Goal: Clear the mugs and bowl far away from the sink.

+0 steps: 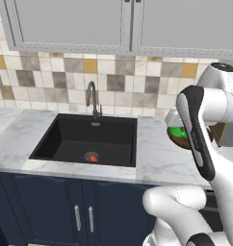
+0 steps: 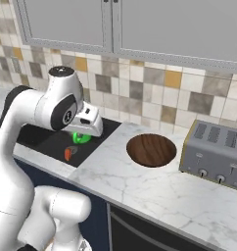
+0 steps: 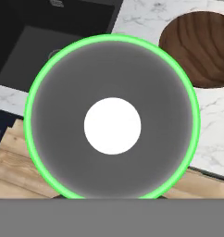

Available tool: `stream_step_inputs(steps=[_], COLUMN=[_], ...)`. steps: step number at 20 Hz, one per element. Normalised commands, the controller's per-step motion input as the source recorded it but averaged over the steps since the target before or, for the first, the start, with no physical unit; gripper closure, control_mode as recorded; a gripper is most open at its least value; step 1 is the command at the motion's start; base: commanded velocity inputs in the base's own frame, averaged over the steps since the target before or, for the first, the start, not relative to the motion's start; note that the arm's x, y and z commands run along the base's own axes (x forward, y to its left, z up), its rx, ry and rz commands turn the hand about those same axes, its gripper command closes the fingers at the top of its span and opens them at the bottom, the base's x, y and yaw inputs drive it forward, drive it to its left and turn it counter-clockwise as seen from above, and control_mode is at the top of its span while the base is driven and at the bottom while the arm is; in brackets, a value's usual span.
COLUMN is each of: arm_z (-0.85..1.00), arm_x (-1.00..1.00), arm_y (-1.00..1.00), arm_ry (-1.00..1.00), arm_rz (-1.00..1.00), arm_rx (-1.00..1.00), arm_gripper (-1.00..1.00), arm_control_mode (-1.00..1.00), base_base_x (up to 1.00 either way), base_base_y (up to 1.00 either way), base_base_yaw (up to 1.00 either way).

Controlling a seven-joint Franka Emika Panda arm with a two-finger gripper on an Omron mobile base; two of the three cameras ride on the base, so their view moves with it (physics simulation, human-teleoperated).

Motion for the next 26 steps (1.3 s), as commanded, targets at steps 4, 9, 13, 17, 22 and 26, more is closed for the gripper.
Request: stream_step_inputs(steps=[4, 9, 13, 17, 22, 26], arm_z=[0.54, 0.45, 0.36, 0.49, 0.25, 0.0], arm_x=[-0.84, -0.73, -0.49, -0.31, -0.23, 0.0], arm_y=[0.03, 0.01, 0.12, 0.04, 0.0, 0.0], arm_ry=[-0.18, -0.09, -0.01, 0.02, 0.01, 0.0], arm_rz=[0.0, 0.0, 0.0, 0.0, 0.0, 0.0], arm_rx=[-0.01, 0.0, 0.0, 0.0, 0.02, 0.0], arm_gripper=[1.0, 1.0, 1.0, 1.0, 1.0, 1.0], arm_control_mode=[-1.0, -1.0, -1.0, -1.0, 1.0, 1.0], base_base_x=[0.0, 0.0, 0.0, 0.0, -0.01, 0.0], base_base_y=[0.0, 0.0, 0.0, 0.0, 0.04, 0.21], base_base_yaw=[0.0, 0.0, 0.0, 0.0, -0.06, -0.76])
